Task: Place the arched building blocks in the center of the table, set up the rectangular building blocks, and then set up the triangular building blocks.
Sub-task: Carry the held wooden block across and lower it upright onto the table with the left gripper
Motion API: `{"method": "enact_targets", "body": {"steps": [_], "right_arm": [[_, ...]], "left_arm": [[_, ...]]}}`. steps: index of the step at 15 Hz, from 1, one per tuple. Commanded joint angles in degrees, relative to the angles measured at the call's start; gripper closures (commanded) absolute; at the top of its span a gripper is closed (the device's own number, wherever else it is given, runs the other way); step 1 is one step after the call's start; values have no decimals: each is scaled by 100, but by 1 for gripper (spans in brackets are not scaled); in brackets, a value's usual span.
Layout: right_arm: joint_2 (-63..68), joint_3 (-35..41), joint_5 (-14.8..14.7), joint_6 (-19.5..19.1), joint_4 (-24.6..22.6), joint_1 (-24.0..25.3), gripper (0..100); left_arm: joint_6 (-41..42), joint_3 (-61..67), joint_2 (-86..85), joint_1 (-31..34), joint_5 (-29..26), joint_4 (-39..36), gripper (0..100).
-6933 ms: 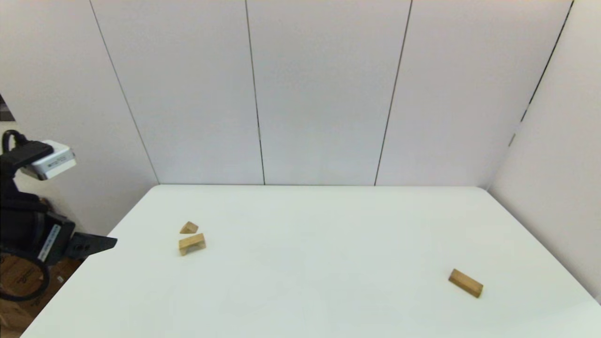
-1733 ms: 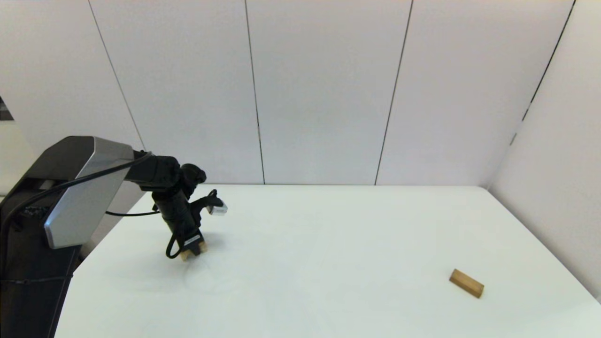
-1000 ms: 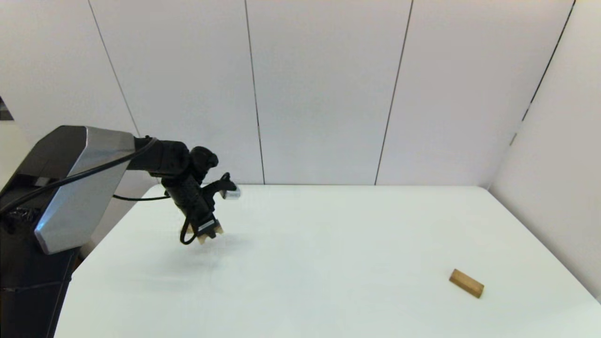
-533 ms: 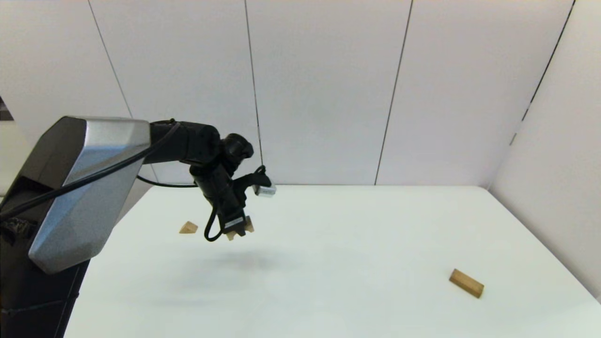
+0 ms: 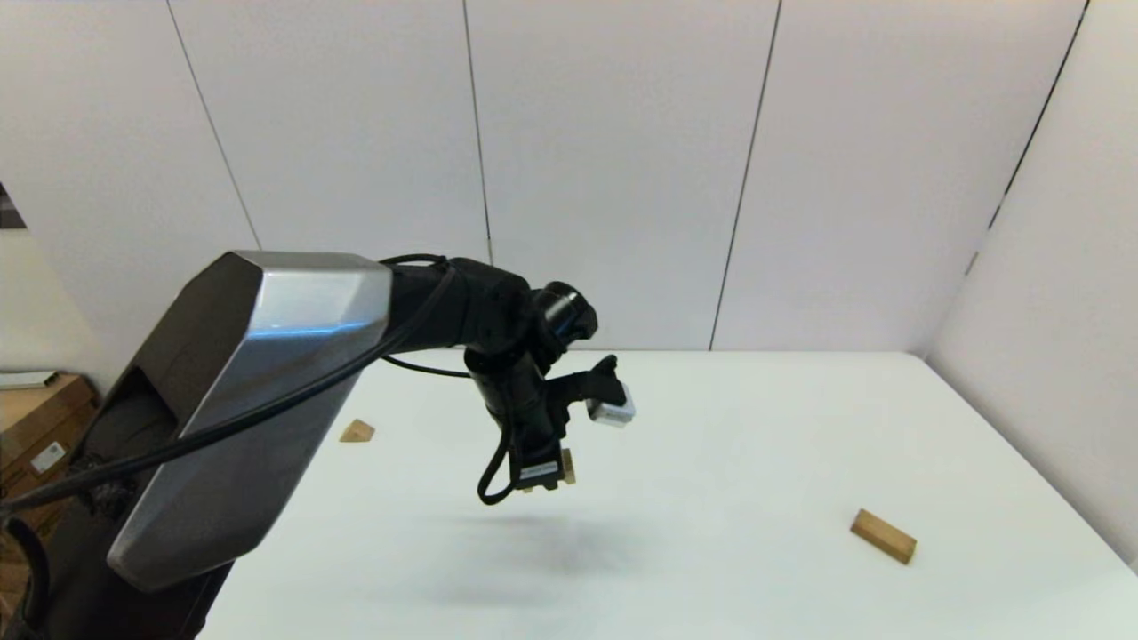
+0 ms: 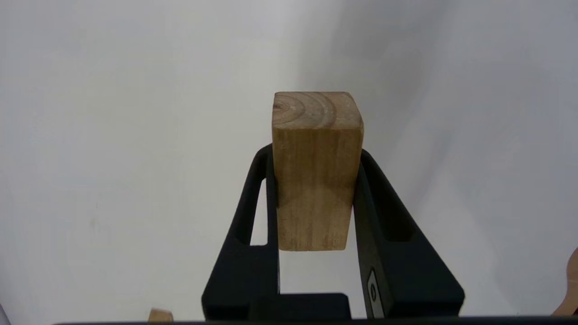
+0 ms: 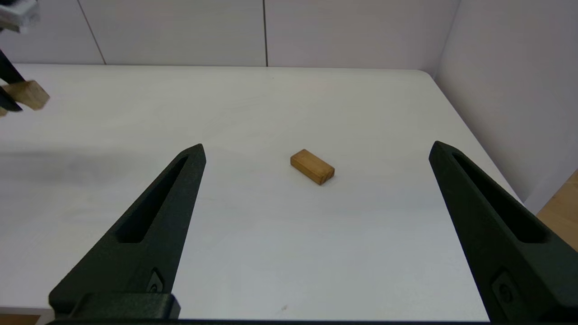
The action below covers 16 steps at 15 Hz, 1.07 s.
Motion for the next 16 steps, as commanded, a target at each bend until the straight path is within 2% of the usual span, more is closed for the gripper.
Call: {"method": "enact_targets", "body": {"steps": [1, 16], "right_arm": [[-1, 0, 0, 0, 2, 4, 0], [7, 9, 0, 0, 2, 4, 0]], "left_arm": [[27, -2, 241, -340, 7, -205, 100], [89, -2, 566, -762, 60, -205, 100]]}}
